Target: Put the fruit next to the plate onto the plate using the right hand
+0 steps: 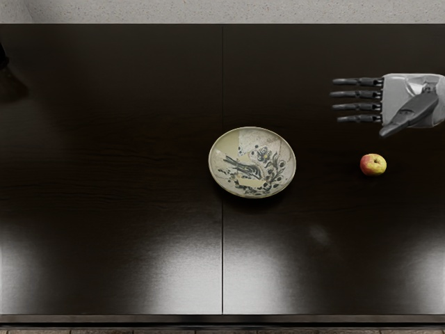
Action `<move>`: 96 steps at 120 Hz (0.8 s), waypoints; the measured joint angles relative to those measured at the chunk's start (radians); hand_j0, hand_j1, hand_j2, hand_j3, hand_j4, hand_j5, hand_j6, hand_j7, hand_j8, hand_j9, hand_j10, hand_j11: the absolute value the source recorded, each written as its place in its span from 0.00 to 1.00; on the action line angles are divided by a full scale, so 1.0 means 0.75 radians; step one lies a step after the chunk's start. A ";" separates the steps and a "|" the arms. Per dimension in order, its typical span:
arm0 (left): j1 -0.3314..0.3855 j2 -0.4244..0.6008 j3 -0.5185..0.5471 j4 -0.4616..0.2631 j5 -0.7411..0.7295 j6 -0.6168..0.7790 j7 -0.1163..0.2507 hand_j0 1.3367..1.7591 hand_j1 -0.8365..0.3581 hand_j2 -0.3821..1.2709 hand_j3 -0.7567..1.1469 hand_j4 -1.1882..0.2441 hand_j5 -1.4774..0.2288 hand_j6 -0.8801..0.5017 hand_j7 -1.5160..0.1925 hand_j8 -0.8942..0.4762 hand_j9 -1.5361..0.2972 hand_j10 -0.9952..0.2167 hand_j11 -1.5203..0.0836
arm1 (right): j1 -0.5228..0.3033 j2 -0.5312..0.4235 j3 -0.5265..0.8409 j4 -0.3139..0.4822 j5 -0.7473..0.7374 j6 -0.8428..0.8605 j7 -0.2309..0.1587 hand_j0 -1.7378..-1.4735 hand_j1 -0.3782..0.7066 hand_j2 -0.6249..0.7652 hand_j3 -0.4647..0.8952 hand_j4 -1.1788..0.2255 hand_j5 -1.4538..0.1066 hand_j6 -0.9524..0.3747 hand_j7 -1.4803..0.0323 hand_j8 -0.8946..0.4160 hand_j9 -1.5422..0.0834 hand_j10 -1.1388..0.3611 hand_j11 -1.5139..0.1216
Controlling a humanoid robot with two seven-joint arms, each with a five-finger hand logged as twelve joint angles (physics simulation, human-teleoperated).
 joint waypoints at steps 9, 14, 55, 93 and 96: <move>0.002 0.000 0.000 0.000 0.000 0.000 0.000 0.76 0.76 0.26 0.40 0.67 0.69 0.47 0.71 0.48 0.67 0.63 0.76 | 0.001 0.001 0.000 0.004 -0.002 0.000 0.000 0.30 0.06 0.45 0.34 0.82 0.91 0.70 0.95 0.66 0.93 0.74 0.90; 0.002 0.000 0.000 0.000 0.000 0.000 0.000 0.76 0.76 0.26 0.40 0.67 0.69 0.47 0.71 0.48 0.67 0.63 0.76 | 0.000 0.002 0.000 0.005 -0.002 0.000 0.000 0.30 0.06 0.45 0.34 0.82 0.91 0.70 0.95 0.66 0.93 0.74 0.90; 0.004 0.000 -0.001 0.002 0.000 0.000 0.000 0.76 0.76 0.26 0.40 0.67 0.69 0.47 0.71 0.48 0.67 0.63 0.76 | 0.035 0.025 0.001 0.089 -0.188 0.000 0.000 0.30 0.06 0.45 0.34 0.82 0.91 0.70 0.95 0.66 0.92 0.74 0.90; 0.002 0.000 -0.002 0.002 0.000 0.000 0.000 0.76 0.76 0.26 0.40 0.67 0.69 0.47 0.71 0.48 0.67 0.63 0.76 | 0.460 0.072 -0.401 0.349 -0.504 -0.166 0.000 0.30 0.06 0.44 0.34 0.82 0.90 0.69 0.95 0.66 0.92 0.74 0.90; 0.002 0.000 -0.002 0.002 0.000 0.000 0.000 0.76 0.76 0.26 0.40 0.67 0.69 0.47 0.71 0.48 0.67 0.63 0.76 | 0.514 0.093 -0.471 0.356 -0.512 -0.225 0.000 0.30 0.06 0.44 0.34 0.82 0.90 0.69 0.95 0.66 0.92 0.74 0.90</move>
